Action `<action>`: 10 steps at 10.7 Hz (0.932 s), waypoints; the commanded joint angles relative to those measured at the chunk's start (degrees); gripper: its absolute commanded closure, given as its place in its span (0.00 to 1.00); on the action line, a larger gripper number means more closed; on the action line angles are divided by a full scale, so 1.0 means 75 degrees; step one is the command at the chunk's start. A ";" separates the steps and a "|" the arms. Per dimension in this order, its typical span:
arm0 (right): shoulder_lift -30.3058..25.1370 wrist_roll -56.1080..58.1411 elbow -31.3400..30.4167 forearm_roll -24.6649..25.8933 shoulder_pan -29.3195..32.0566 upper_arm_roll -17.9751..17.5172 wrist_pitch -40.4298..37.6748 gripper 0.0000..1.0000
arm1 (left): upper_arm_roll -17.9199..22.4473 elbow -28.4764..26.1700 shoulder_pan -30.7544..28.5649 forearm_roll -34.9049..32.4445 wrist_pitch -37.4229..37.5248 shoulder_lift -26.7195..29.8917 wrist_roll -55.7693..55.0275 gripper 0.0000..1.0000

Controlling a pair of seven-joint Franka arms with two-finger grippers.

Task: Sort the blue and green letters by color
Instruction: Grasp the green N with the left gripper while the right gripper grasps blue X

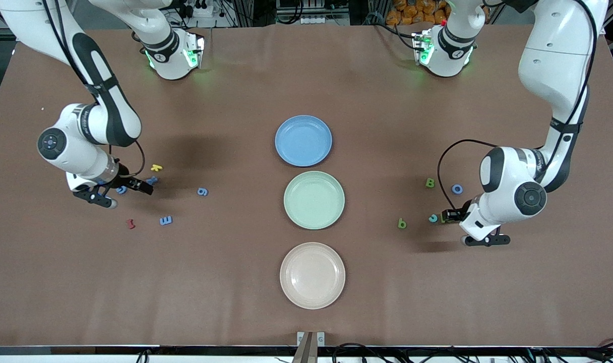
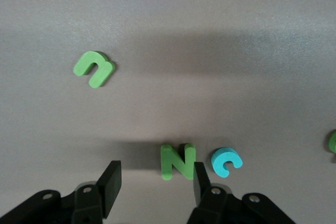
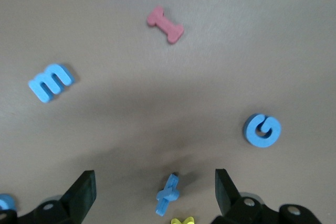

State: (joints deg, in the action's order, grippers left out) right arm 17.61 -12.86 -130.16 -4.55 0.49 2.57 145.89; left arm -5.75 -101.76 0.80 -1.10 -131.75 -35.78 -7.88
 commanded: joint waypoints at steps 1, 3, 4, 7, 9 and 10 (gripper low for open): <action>-0.0028 -0.0055 -0.0363 -0.0120 0.0086 -0.0202 0.0246 0.00 | 0.0005 0.0115 0.0093 -0.0064 -0.0046 -0.0069 -0.0169 0.36; -0.0051 -0.0055 -0.0690 -0.0120 0.0063 -0.0226 0.0515 0.00 | 0.0005 0.0139 0.0139 -0.0064 -0.0058 -0.0093 -0.0296 0.36; -0.0051 -0.0055 -0.0831 -0.0120 0.0063 -0.0284 0.0656 0.00 | 0.0005 0.0116 0.0151 -0.0075 -0.0174 -0.0093 -0.0309 0.36; -0.0040 -0.0067 -0.1008 -0.0120 0.0063 -0.0331 0.0727 0.02 | 0.0005 0.0104 0.0186 -0.0076 -0.0304 -0.0198 -0.0321 0.38; -0.0051 -0.0055 -0.1067 -0.0120 0.0051 -0.0331 0.0716 0.16 | 0.0005 0.0080 0.0186 -0.0076 -0.0304 -0.0198 -0.0321 0.39; -0.0051 -0.0055 -0.1067 -0.0120 0.0051 -0.0331 0.0727 0.19 | 0.0005 0.0069 0.0175 -0.0076 -0.0304 -0.0198 -0.0321 0.39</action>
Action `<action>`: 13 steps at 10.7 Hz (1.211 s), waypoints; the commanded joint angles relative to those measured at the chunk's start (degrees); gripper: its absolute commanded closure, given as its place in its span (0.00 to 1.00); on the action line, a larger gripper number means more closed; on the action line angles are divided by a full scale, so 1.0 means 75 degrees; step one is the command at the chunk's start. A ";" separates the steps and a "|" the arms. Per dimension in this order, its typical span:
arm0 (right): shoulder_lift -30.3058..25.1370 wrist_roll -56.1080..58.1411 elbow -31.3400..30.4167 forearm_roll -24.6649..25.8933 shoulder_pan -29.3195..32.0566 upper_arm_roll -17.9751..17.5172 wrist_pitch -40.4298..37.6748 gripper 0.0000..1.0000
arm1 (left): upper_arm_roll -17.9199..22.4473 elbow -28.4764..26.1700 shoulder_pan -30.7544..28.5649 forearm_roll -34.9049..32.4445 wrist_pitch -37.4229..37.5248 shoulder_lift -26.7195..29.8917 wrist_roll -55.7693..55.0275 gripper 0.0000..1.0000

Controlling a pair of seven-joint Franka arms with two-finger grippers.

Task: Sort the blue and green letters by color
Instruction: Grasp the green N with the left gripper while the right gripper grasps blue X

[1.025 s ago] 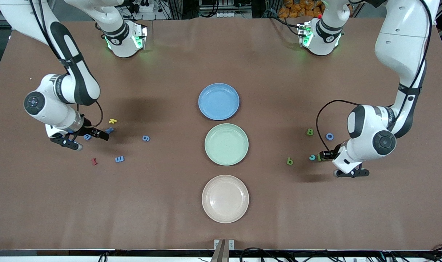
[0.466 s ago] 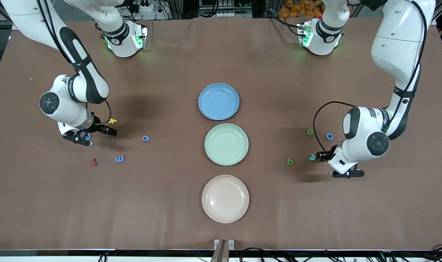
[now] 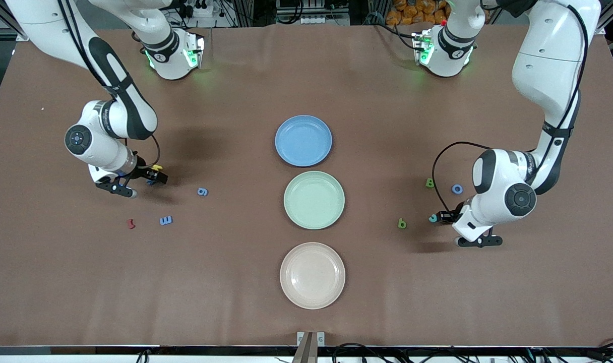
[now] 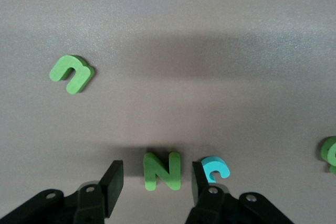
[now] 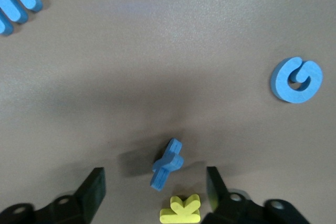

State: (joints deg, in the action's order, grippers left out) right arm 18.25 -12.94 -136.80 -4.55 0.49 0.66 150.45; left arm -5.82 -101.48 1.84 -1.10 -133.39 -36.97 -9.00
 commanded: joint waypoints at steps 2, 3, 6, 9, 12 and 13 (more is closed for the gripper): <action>-0.0125 -0.0044 -0.0158 -0.0119 0.0064 -0.0076 0.0120 0.19 | 0.0015 0.0030 0.0036 -0.0076 -0.0086 -0.0040 -0.0172 0.39; -0.0124 -0.0044 -0.0146 -0.0119 0.0075 -0.0076 0.0120 0.20 | 0.0015 0.0018 0.0036 -0.0076 -0.0086 -0.0040 -0.0172 0.39; -0.0124 -0.0044 -0.0111 -0.0108 0.0087 -0.0065 0.0120 0.28 | 0.0015 -0.0017 0.0036 -0.0099 -0.0098 -0.0040 -0.0172 0.39; -0.0113 -0.0032 -0.0064 -0.0108 0.0099 -0.0065 0.0120 0.29 | 0.0015 -0.0029 0.0036 -0.0099 -0.0110 -0.0052 -0.0172 0.40; -0.0101 0.0049 -0.0017 -0.0073 0.0146 -0.0065 0.0120 0.36 | 0.0015 -0.0064 0.0036 -0.0111 -0.0133 -0.0052 -0.0172 0.40; -0.0101 0.0061 -0.0017 -0.0061 0.0181 -0.0065 0.0120 0.39 | 0.0015 -0.0075 0.0036 -0.0111 -0.0145 -0.0063 -0.0172 0.41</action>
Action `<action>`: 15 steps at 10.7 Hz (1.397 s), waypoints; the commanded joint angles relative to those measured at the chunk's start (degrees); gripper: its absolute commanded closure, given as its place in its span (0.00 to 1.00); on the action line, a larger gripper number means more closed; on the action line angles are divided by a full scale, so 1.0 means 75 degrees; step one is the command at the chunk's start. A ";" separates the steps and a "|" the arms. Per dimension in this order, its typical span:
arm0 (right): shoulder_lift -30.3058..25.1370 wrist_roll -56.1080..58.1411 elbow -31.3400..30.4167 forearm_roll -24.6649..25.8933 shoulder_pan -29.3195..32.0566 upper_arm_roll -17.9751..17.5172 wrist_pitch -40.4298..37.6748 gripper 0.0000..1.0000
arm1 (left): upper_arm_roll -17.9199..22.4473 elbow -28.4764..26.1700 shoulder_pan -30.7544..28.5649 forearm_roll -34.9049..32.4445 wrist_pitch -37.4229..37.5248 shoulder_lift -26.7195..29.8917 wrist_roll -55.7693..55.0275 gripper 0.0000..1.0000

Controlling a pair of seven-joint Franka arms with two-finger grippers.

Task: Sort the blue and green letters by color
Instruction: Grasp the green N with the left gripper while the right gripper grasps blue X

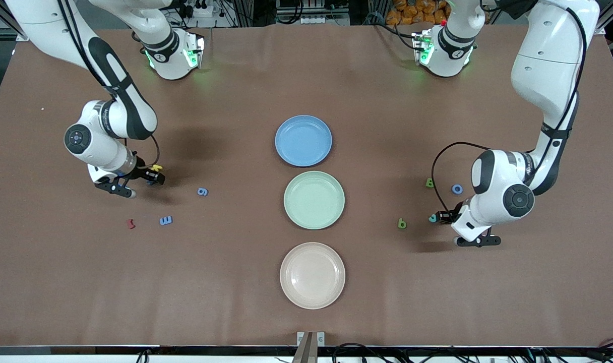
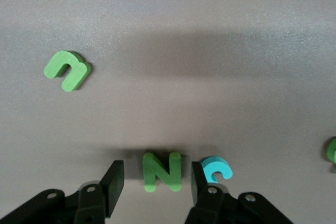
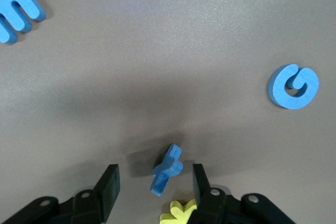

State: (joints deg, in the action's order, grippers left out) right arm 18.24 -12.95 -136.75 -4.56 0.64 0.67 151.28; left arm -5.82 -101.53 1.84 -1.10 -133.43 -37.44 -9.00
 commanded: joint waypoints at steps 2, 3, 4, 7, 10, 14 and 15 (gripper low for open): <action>-0.0076 0.0086 -0.0024 -0.0013 0.0172 -0.0054 0.0009 0.46 | 0.0015 -0.0068 0.0047 -0.0111 -0.0150 -0.0035 -0.0171 0.42; -0.0053 0.0086 -0.0024 -0.0013 0.0172 -0.0054 0.0009 0.49 | 0.0015 -0.0068 0.0036 -0.0111 -0.0150 -0.0035 -0.0171 0.42; -0.0029 0.0098 -0.0024 -0.0001 0.0172 -0.0054 0.0021 0.52 | 0.0015 -0.0068 0.0047 -0.0111 -0.0162 -0.0047 -0.0171 0.43; -0.0006 0.0098 -0.0036 -0.0001 0.0172 -0.0054 0.0021 0.68 | 0.0015 -0.0068 0.0059 -0.0111 -0.0208 -0.0059 -0.0171 0.51; 0.0029 0.0110 -0.0036 -0.0001 0.0172 -0.0054 0.0045 0.82 | 0.0015 -0.0057 0.0094 -0.0111 -0.0220 -0.0094 -0.0288 0.65; 0.0029 0.0110 -0.0024 0.0011 0.0184 -0.0054 0.0033 0.97 | 0.0015 -0.0021 0.0118 -0.0111 -0.0221 -0.0048 -0.0405 0.99; 0.0029 0.0110 -0.0024 0.0011 0.0184 -0.0054 0.0033 0.99 | -0.0032 0.0013 0.0129 -0.0122 -0.0151 0.0092 -0.0661 1.00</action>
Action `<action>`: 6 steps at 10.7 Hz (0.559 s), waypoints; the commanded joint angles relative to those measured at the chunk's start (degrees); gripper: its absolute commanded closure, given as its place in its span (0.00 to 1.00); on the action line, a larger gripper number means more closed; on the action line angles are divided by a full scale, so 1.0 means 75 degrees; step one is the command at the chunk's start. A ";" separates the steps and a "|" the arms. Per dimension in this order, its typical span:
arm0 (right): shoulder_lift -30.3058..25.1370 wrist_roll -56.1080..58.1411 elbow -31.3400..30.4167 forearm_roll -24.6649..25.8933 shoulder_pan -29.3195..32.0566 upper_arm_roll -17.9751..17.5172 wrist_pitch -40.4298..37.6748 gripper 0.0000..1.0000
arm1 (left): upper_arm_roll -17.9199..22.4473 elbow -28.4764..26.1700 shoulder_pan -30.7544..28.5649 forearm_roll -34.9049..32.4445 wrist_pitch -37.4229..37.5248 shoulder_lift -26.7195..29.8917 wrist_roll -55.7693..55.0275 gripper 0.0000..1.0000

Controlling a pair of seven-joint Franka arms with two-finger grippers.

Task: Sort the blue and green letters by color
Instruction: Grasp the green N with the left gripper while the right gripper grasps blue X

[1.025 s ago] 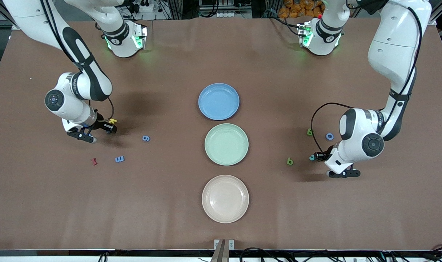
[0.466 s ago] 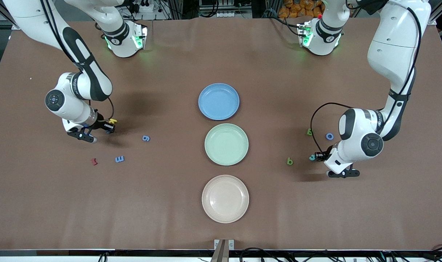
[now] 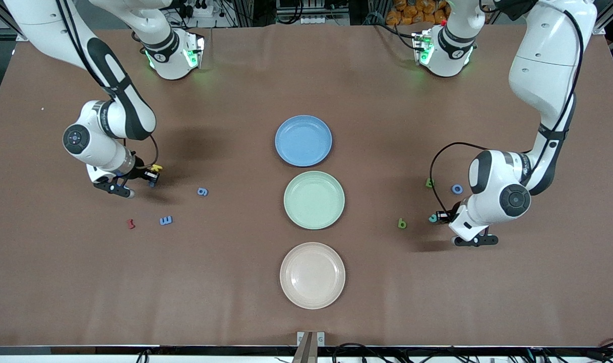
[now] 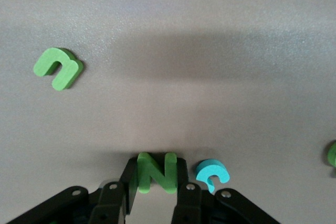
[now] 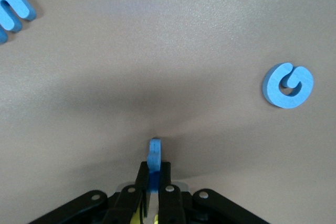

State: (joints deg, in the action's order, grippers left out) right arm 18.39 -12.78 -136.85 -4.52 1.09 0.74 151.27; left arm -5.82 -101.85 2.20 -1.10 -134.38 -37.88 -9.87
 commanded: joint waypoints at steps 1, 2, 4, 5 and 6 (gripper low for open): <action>0.0010 0.0087 0.0000 0.0005 0.0135 -0.0064 0.0033 1.00 | -0.0032 0.0056 0.0290 -0.0122 0.0289 0.0431 -0.0698 1.00; -0.0014 0.0087 0.0012 -0.0007 0.0135 -0.0064 0.0022 1.00 | -0.0044 0.0080 0.0466 -0.0122 0.0872 0.0886 -0.0735 1.00; -0.0095 0.0087 0.0094 0.0005 0.0124 -0.0064 -0.0060 1.00 | -0.0149 0.0150 0.0865 -0.0122 0.1789 0.1650 -0.0863 1.00; -0.0165 0.0075 0.0164 0.0005 0.0089 -0.0075 -0.0095 1.00 | -0.0173 0.0162 0.1017 -0.0029 0.1989 0.1850 -0.0980 1.00; -0.0259 0.0064 0.0199 0.0005 0.0042 -0.0087 -0.0119 1.00 | -0.0416 0.0162 0.1088 0.0029 0.2061 0.1933 -0.1584 1.00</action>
State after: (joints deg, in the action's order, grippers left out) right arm 18.27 -12.77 -136.06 -4.51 1.14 0.72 151.27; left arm -7.25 -99.11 8.80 -1.10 -121.32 -27.12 -15.71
